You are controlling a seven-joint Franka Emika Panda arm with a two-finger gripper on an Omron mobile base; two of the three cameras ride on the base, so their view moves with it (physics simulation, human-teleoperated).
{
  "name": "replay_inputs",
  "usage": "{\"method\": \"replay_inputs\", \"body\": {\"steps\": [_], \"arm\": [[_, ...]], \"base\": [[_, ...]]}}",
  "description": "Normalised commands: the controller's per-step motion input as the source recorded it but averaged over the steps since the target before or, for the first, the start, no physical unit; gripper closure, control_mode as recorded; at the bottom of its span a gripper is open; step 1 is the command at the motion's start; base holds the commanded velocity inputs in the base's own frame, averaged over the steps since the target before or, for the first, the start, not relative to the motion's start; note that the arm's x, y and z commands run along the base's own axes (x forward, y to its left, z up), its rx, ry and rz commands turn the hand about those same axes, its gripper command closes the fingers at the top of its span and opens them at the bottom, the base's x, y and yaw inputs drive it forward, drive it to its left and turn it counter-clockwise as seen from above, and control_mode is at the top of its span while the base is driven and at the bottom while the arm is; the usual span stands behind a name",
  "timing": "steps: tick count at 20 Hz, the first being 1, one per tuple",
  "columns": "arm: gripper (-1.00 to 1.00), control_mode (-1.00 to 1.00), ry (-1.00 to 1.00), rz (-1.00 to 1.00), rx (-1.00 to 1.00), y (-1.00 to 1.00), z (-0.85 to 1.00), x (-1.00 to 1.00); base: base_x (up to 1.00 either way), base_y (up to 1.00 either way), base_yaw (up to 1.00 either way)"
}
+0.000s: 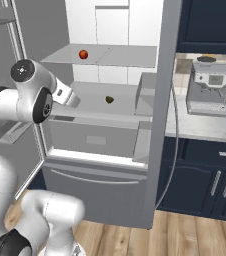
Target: Retrieve the apple and kiwi from the fridge and place them into the bowl on the dining table.
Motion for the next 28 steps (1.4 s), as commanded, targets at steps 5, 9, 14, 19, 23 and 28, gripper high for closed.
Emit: {"method": "replay_inputs", "body": {"steps": [5,9,14,19,23,28], "arm": [[-1.0,-1.0,-0.08,0.05,-0.02,-0.06,0.21,-0.46],[-1.0,-1.0,-0.15,0.07,0.0,-0.1,0.06,-0.69],[-1.0,-1.0,-0.19,0.11,-0.01,-0.04,0.04,-0.75],[-1.0,-1.0,-0.22,0.11,-0.07,0.0,0.0,-0.49],[-1.0,1.0,0.0,0.0,0.0,0.0,0.0,0.0],[-1.0,1.0,0.0,0.0,0.0,0.0,0.0,0.0]], "base": [[0.0,0.0,0.0],[0.0,0.0,0.0],[0.0,0.0,0.0],[0.0,0.0,0.0],[-0.07,0.06,0.06],[0.36,0.1,0.0]]}}
